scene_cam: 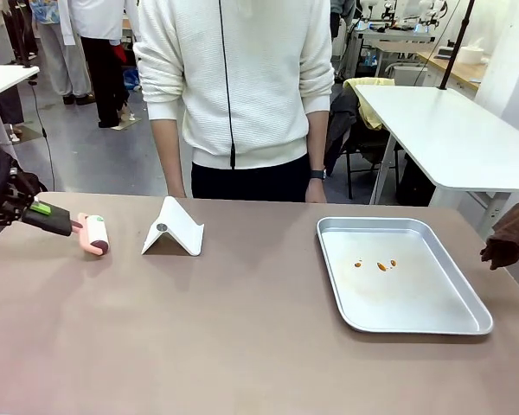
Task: Clean the surface of the table.
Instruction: If a person points to the right, clean the right side of the table with your right hand, and if they point to the left, clean the left side with your left hand.
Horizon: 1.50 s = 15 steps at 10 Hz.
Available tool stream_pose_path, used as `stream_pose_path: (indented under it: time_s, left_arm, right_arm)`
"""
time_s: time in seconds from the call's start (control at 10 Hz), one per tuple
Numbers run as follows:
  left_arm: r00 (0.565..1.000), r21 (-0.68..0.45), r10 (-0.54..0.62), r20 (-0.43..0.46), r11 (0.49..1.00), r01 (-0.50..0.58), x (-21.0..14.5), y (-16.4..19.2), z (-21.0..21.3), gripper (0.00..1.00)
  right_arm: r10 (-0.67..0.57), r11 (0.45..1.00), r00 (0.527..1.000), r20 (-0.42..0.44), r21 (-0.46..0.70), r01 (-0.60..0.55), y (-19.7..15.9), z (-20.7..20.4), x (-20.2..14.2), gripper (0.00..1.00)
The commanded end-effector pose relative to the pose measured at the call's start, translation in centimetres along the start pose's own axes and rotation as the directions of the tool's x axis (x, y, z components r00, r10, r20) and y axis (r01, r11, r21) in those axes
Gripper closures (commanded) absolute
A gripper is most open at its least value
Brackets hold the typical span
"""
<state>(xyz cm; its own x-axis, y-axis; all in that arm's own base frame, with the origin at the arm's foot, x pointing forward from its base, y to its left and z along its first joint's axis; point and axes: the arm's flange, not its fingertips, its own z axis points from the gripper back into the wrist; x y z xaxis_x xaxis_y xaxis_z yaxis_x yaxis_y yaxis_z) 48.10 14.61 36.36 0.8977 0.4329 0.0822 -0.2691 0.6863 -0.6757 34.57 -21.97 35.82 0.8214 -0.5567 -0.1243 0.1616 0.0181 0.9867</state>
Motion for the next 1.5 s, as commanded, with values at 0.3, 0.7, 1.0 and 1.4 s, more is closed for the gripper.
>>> stream_pose_path:
  time_s: [0.3, 0.7, 1.0, 1.4]
  left_arm:
    - [0.996, 0.027, -0.018, -0.090, 0.999, 0.021, -0.3, -3.4, -3.2, 0.78]
    - [0.989, -0.293, -0.147, 0.001, 0.946, 0.141, -4.4, -3.6, 6.0, 0.78]
    - [0.960, -0.426, -0.275, 0.055, 0.863, 0.272, -9.6, -0.8, 13.6, 0.78]
    - [0.919, -0.548, -0.382, -0.094, 0.791, 0.273, -13.8, 7.4, 19.2, 0.78]
  right_arm:
    - [-0.014, 1.000, 1.000, -0.014, 0.001, 0.014, 0.7, 0.3, -0.3, 1.00]
    - [-0.014, 1.000, 1.000, -0.014, 0.001, 0.014, 0.7, 0.3, -0.3, 1.00]
    - [-0.014, 1.000, 1.000, -0.014, 0.001, 0.014, 0.7, 0.3, -0.3, 1.00]
    - [-0.014, 1.000, 1.000, -0.014, 0.001, 0.014, 0.7, 0.3, -0.3, 1.00]
